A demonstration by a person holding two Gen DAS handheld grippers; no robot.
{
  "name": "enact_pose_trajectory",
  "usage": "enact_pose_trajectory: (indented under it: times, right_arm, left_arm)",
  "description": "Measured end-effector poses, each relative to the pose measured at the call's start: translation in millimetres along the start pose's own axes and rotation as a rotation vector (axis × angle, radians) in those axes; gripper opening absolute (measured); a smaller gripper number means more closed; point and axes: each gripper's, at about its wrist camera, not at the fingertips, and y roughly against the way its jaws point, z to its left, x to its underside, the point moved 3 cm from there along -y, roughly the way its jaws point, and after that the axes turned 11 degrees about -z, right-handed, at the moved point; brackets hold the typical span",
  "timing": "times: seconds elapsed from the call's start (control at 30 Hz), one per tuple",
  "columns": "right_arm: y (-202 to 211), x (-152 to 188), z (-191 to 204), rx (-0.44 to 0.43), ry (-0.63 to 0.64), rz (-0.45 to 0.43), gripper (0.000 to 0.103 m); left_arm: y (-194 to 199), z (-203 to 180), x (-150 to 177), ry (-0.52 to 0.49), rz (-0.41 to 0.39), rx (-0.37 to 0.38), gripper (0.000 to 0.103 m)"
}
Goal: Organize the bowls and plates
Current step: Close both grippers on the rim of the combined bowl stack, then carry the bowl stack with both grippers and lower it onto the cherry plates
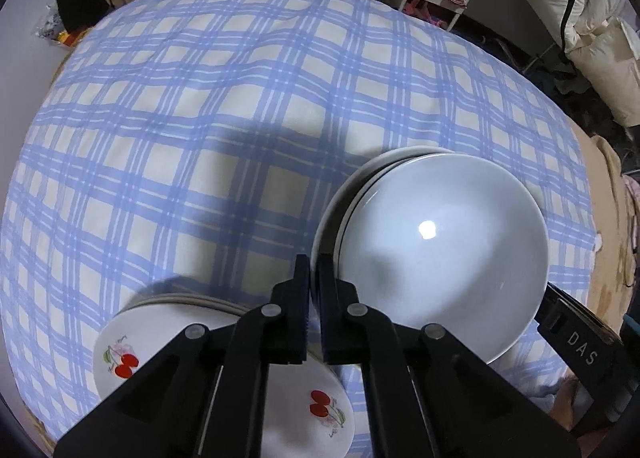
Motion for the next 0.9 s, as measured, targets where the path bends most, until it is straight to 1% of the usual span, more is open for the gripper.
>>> enact_pose_trajectory:
  times: [0.1, 0.2, 0.33, 0.43, 0.57, 0.73, 0.9]
  right_arm:
    - [3, -1, 9, 0.023, 0.065, -0.014, 0.012]
    - [4, -1, 14, 0.036, 0.111, -0.022, 0.012]
    - [7, -3, 10, 0.022, 0.086, -0.005, 0.013]
    - [8, -4, 4, 0.018, 0.014, -0.004, 0.012]
    - [11, -6, 15, 0.049, 0.059, -0.008, 0.012]
    - [10, -10, 23, 0.031, 0.047, 0.006, 0.012]
    - [18, -15, 37, 0.028, 0.068, -0.006, 0.012]
  left_arm:
    - [-2, 11, 0, 0.039, 0.013, 0.063, 0.003]
    - [-3, 13, -1, 0.041, 0.048, 0.091, 0.002]
    - [2, 8, -1, -0.005, 0.059, 0.084, 0.003]
    - [1, 3, -3, -0.028, 0.073, 0.053, 0.002]
    - [0, 9, -6, -0.006, 0.097, 0.05, 0.002]
    - [12, 14, -10, -0.019, 0.074, 0.033, 0.002]
    - [22, 24, -12, 0.028, 0.069, 0.055, 0.002]
